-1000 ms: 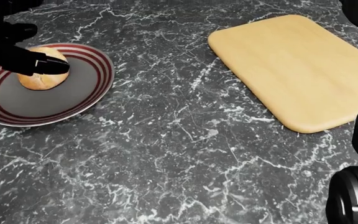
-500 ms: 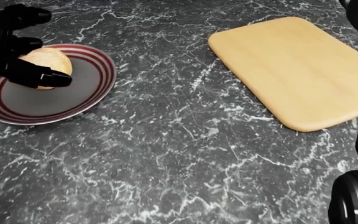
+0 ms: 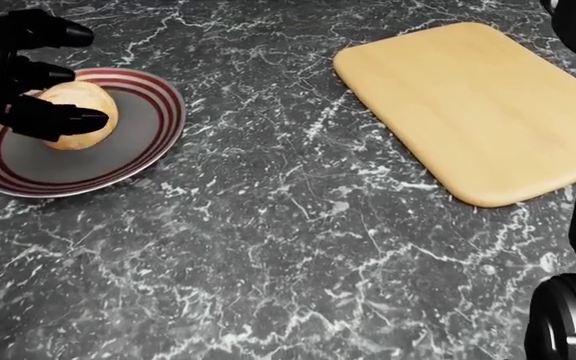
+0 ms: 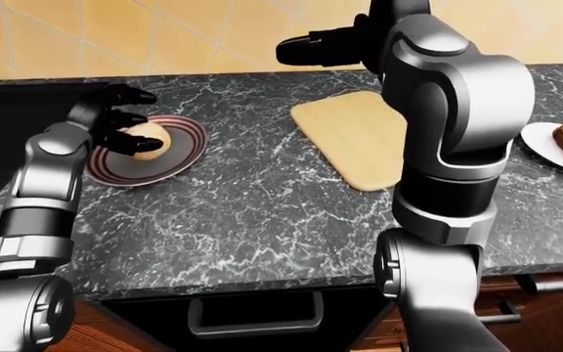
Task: Place all breads on the cutting board.
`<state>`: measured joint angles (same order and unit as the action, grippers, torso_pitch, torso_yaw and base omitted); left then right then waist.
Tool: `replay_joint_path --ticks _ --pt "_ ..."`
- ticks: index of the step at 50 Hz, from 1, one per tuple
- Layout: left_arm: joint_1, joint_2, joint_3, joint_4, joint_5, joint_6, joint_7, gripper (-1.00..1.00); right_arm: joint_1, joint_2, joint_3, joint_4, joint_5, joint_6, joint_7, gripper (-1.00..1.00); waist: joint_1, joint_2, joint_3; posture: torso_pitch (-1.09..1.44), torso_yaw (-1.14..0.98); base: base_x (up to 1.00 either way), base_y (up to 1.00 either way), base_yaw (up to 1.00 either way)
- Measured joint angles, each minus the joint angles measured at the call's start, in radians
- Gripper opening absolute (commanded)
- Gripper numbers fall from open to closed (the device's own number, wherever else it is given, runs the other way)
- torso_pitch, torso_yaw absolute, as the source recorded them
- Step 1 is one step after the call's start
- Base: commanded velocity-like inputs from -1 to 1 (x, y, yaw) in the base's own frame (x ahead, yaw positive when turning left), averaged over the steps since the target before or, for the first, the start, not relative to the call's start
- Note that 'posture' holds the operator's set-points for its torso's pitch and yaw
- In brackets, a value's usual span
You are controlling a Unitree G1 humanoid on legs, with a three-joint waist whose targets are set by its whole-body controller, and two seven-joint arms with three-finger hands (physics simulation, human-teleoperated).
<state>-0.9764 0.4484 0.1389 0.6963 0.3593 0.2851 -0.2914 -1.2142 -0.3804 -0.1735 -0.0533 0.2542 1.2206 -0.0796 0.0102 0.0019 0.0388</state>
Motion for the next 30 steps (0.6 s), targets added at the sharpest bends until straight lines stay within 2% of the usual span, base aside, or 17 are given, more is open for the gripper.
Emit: replay_joint_path --ticks 20,30 --pt "0.085 -0.02 -0.001 -0.033 0.042 -0.106 0.05 0.21 0.021 0.001 -0.001 -0.012 0.012 -0.007 -0.005 1.0 -0.002 0.005 -0.009 0.0 0.0 0.0 0.0 0.0" --pt "0.102 -0.031 0.001 -0.047 0.053 -0.119 0.062 0.11 0.03 0.007 -0.002 -0.025 0.021 -0.006 -0.011 1.0 -0.002 0.007 -0.01 0.0 0.0 0.0 0.0 0.0"
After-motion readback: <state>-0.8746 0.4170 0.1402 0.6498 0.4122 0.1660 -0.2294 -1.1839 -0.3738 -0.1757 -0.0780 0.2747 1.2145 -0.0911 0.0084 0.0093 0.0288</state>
